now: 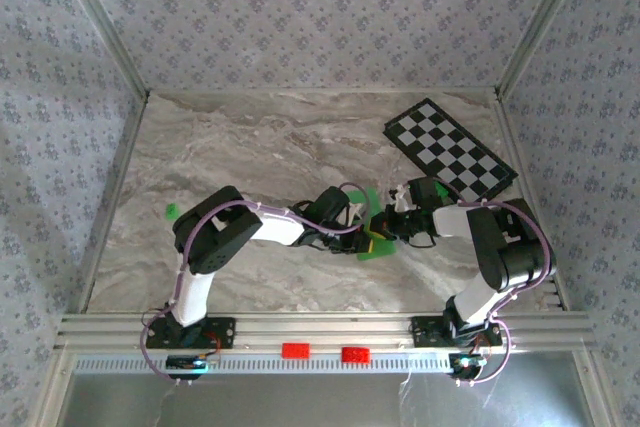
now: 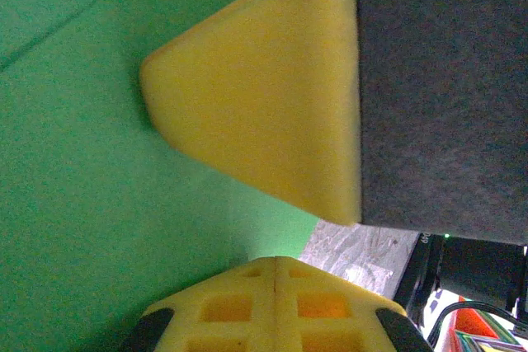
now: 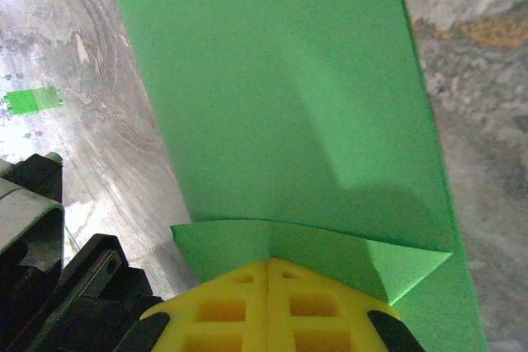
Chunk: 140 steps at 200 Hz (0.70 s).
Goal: Fold a paper plane with a square sheet of paper (pick it up from the middle)
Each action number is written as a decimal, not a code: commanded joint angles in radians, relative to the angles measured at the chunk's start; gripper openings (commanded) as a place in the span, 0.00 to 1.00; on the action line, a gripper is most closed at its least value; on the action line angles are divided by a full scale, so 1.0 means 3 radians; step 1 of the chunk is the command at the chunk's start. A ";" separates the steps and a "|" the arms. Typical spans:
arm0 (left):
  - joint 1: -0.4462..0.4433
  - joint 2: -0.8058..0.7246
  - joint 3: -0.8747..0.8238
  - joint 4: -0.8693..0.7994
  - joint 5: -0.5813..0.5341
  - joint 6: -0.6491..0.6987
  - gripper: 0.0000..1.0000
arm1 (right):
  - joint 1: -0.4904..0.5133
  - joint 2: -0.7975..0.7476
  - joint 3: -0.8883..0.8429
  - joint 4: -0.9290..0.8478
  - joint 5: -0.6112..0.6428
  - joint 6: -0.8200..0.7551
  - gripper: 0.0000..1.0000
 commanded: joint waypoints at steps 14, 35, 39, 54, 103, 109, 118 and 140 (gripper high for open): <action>-0.0165 0.0043 -0.0011 -0.0775 -0.0182 0.0278 0.00 | -0.0019 0.0148 -0.0123 -0.0363 0.0454 -0.0036 0.00; -0.0177 0.0041 -0.0014 -0.0728 -0.0217 0.0279 0.00 | -0.0034 0.0108 -0.0131 -0.0347 0.0388 -0.0044 0.00; -0.0176 0.0037 -0.0008 -0.0722 -0.0232 0.0279 0.00 | -0.0046 0.0094 -0.0133 -0.0338 0.0347 -0.0040 0.00; -0.0171 0.0048 0.0035 -0.0778 -0.0248 0.0308 0.00 | -0.0108 0.0018 -0.0113 -0.0260 0.0198 0.0008 0.00; -0.0170 0.0124 0.0019 -0.0745 -0.0232 0.0305 0.00 | -0.0422 -0.0069 0.0106 -0.0401 0.0172 -0.0189 0.00; -0.0165 0.0132 0.0014 -0.0744 -0.0231 0.0306 0.00 | -0.0472 -0.0048 0.0115 -0.0365 0.0144 -0.0195 0.00; -0.0162 0.0142 0.0008 -0.0743 -0.0234 0.0312 0.00 | -0.0531 -0.0033 0.0128 -0.0351 0.0156 -0.0194 0.00; -0.0162 0.0150 -0.0003 -0.0733 -0.0227 0.0300 0.00 | -0.0564 -0.0089 0.0227 -0.0427 0.0161 -0.0267 0.00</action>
